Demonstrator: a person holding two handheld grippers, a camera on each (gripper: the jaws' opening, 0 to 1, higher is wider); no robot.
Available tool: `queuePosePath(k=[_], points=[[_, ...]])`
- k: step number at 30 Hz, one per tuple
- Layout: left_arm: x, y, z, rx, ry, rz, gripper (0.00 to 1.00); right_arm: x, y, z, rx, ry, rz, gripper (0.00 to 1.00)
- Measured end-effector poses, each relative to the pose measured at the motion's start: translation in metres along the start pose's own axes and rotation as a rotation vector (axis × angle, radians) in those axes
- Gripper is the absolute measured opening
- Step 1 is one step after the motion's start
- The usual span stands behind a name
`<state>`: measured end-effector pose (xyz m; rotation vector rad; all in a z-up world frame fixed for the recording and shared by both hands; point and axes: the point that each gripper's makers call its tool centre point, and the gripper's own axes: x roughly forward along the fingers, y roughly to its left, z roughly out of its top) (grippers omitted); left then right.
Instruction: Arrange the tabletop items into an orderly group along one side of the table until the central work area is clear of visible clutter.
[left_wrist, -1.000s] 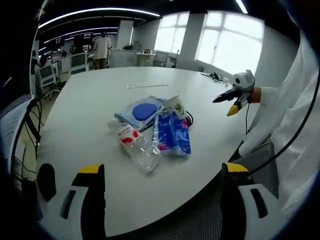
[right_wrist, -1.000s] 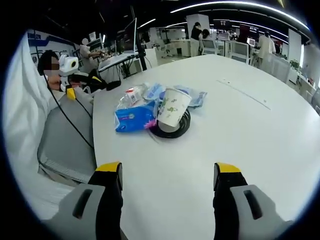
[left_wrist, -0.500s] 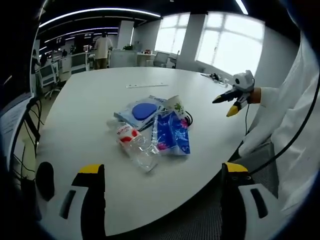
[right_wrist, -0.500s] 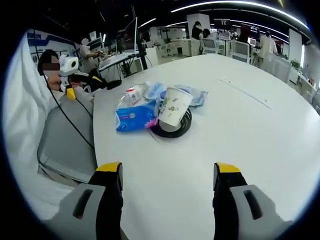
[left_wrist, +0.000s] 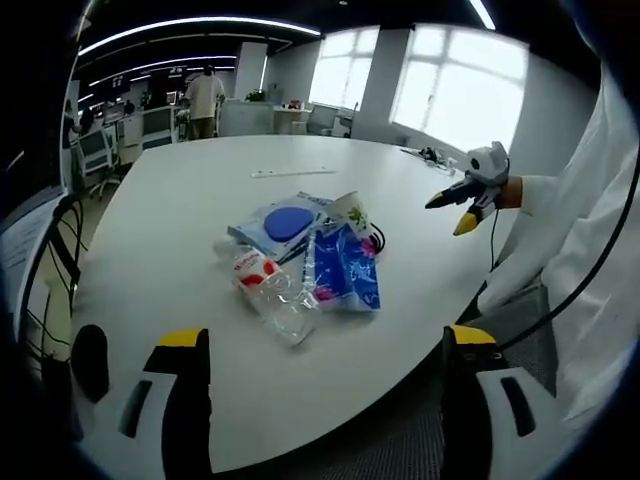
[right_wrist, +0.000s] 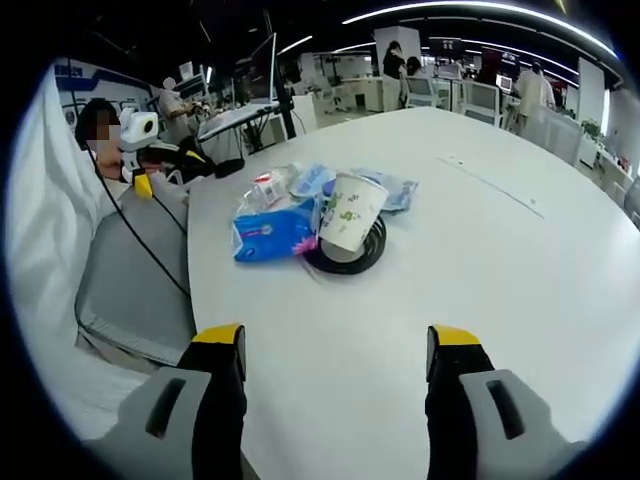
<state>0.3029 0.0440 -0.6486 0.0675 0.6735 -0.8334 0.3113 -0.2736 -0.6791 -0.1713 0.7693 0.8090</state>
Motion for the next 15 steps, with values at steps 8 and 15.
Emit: queuePosePath(k=[8,15], points=[[0.0,0.0,-0.0006,0.0,0.0,0.0,0.99,-0.0001,0.0,-0.0007,-0.004,0.005,0.001,0.73],[0.0002,0.0001,-0.0006,-0.001,-0.002,-0.001,0.99,0.001,-0.0003,0.0003,-0.008,0.008,0.005,0.73]])
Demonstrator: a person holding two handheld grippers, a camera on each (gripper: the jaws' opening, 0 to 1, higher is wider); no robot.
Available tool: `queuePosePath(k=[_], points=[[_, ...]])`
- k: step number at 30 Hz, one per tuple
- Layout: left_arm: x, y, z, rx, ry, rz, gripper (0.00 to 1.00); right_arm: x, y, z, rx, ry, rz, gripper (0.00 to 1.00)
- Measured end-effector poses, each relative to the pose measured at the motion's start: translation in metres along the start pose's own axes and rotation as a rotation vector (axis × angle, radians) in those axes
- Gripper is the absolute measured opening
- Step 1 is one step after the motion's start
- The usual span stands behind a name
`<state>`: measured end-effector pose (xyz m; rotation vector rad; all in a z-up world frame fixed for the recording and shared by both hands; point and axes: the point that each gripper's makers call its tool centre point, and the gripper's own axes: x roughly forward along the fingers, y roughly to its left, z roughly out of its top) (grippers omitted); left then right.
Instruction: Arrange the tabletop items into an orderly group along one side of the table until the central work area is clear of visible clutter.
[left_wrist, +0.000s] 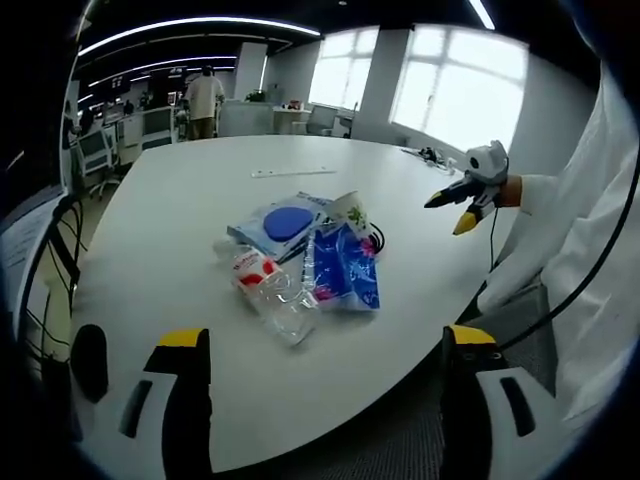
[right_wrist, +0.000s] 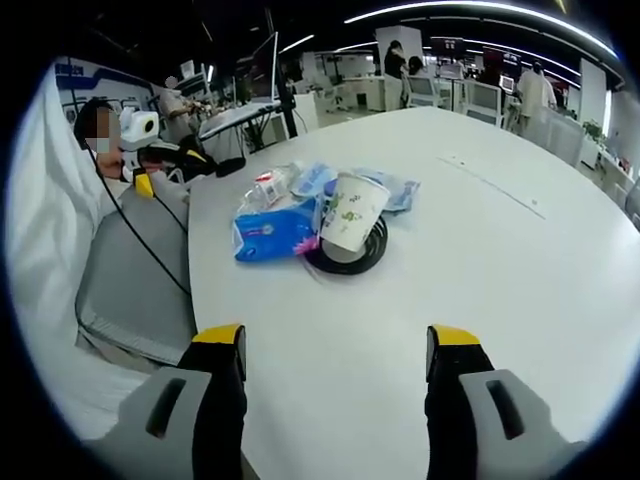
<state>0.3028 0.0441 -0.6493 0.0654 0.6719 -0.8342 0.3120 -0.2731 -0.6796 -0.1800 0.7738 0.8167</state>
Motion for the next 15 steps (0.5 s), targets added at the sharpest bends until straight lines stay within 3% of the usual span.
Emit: queuePosePath(k=[15], points=[[0.0009,0.0003,0.0016,0.0,0.0,-0.002,0.99,0.0013,-0.0017,0.0082,-0.025,0.005,0.019,0.73]])
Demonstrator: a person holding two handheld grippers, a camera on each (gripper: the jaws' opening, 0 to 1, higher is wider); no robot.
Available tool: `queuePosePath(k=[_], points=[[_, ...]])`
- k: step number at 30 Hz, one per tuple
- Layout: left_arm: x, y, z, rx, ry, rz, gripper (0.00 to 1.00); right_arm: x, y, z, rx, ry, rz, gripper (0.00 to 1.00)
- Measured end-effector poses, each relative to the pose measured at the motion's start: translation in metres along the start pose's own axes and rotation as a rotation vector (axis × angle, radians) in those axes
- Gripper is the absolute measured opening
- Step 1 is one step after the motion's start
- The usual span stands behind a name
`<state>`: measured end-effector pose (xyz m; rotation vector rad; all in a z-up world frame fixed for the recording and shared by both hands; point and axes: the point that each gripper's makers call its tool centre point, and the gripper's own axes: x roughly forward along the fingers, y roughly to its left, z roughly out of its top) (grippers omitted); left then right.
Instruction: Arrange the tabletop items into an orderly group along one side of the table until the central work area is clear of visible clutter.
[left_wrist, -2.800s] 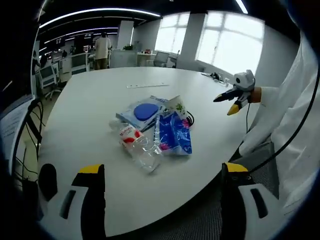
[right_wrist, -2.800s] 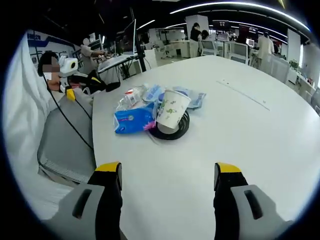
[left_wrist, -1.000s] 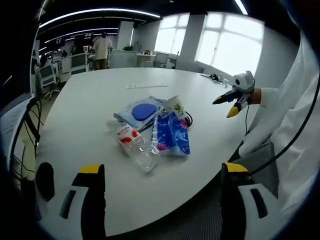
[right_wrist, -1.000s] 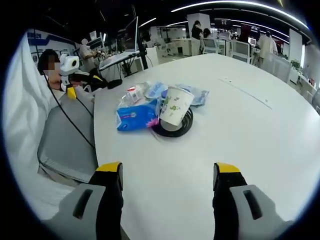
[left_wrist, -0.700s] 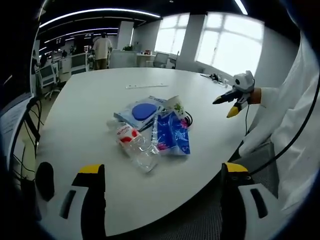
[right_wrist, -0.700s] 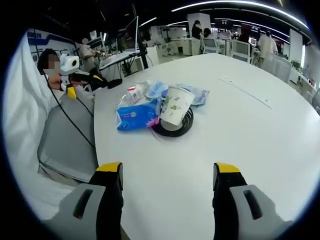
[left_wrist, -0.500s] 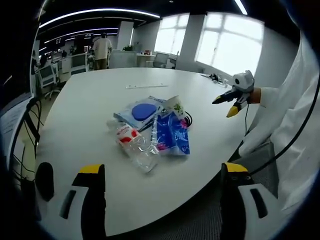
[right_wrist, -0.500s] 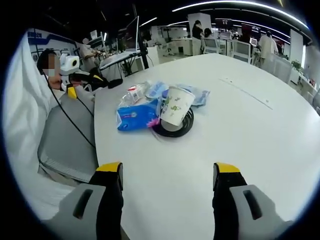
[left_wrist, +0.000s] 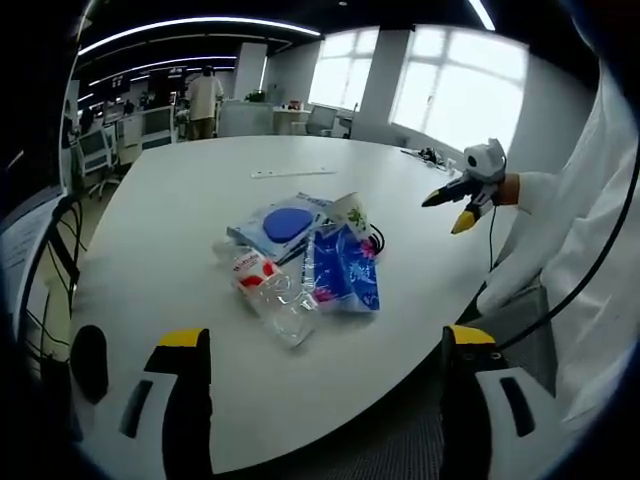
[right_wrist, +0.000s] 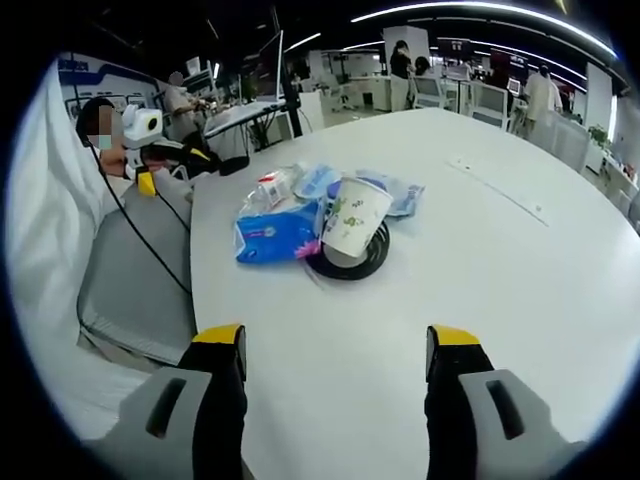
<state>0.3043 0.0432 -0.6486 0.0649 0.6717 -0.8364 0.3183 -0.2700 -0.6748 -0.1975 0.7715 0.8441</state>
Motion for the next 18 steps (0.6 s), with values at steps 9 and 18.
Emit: queuePosePath(k=[9,18], points=[[-0.001,0.002,0.002,0.003,-0.003,0.002,0.99,0.002,-0.006,0.007,-0.027,0.009,0.009,0.72],[-0.001,0.004,0.006,0.004,-0.011,0.005,0.98,0.006,-0.012,0.023,-0.069,0.012,0.021,0.72]])
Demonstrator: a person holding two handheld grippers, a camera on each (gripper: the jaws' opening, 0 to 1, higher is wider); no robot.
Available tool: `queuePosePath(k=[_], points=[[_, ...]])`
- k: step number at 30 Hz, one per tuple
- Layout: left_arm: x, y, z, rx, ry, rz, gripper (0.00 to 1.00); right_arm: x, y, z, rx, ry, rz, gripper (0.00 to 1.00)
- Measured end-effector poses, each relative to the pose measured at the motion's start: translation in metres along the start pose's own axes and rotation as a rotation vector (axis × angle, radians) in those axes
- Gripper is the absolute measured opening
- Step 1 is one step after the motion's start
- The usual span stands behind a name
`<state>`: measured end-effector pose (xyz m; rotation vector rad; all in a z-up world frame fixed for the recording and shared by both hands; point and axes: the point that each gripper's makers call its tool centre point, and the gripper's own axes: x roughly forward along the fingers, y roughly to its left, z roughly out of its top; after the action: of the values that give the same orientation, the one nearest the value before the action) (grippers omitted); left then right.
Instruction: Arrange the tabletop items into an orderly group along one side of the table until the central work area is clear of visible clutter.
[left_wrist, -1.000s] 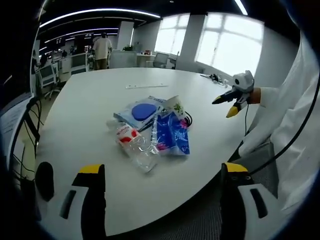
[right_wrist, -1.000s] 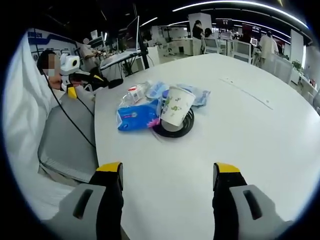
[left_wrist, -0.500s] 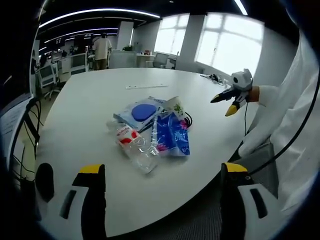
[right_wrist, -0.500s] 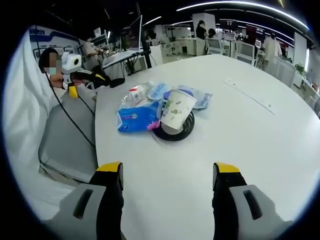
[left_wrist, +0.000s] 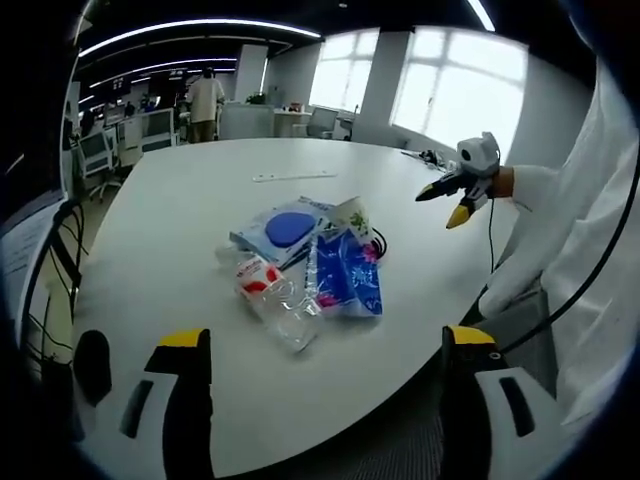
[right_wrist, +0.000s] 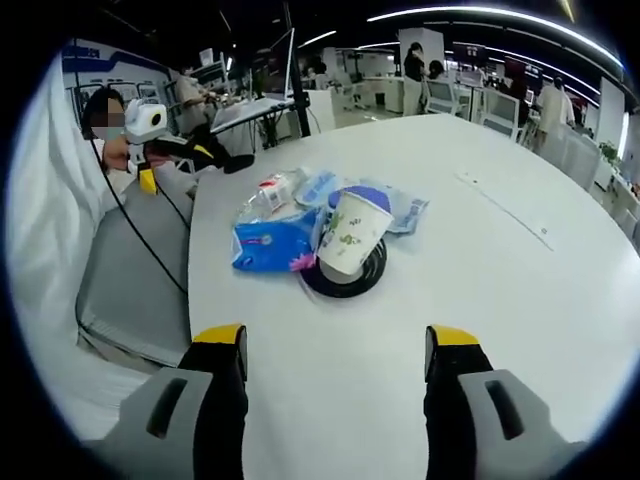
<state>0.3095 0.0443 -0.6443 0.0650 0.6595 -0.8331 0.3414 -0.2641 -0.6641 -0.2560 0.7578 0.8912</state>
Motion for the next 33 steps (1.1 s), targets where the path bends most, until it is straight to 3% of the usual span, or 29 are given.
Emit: queuePosePath(k=[17,33], points=[[0.002,0.0,0.001,-0.003,-0.003,-0.001,0.98,0.024,0.006,0.028,-0.07,-0.01,0.061,0.69],[0.006,0.009,0.008,-0.015,-0.02,0.012,0.95,0.047,-0.014,0.079,-0.222,0.003,0.116,0.66]])
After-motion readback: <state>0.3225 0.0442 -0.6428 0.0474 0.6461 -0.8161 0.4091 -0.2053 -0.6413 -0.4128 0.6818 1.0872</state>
